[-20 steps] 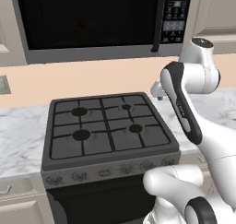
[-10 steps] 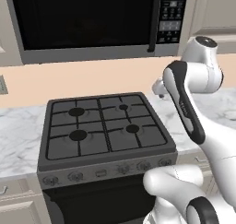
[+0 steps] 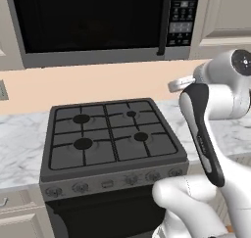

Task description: The microwave is finished heating the shrimp and cucumber. Take the bowl containing the food and place it on the dining counter.

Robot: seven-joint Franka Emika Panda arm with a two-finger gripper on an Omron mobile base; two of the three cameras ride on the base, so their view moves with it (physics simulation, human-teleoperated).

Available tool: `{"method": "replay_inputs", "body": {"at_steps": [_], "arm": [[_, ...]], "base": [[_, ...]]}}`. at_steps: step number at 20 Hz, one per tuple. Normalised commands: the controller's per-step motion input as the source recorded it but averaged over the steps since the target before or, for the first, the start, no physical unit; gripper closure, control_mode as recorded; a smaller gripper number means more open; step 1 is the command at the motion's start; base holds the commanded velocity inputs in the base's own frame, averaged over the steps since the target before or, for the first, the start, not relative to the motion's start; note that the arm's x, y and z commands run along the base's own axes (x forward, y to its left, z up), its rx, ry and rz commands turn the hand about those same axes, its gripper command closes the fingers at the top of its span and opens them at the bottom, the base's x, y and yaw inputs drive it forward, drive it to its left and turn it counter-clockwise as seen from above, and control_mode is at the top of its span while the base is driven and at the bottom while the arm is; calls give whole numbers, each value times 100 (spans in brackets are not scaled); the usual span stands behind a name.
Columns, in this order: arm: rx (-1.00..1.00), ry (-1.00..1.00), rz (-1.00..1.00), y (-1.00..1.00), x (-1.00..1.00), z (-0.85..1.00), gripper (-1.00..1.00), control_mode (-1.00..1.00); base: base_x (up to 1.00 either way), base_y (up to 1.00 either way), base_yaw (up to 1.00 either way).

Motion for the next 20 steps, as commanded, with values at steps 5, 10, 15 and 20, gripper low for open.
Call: {"method": "replay_inputs", "body": {"at_steps": [5,10,15,20], "arm": [[-3,-67,0,1,0,46,-100,-100],[0,-68,0,4,0,51,-100,-100],[0,-38,0,2,29,45,-100,-100],[0,-9,0,0,67,45,-100,-100]], "base": [[0,0,0],[0,0,0],[0,0,0],[0,0,0]]}}
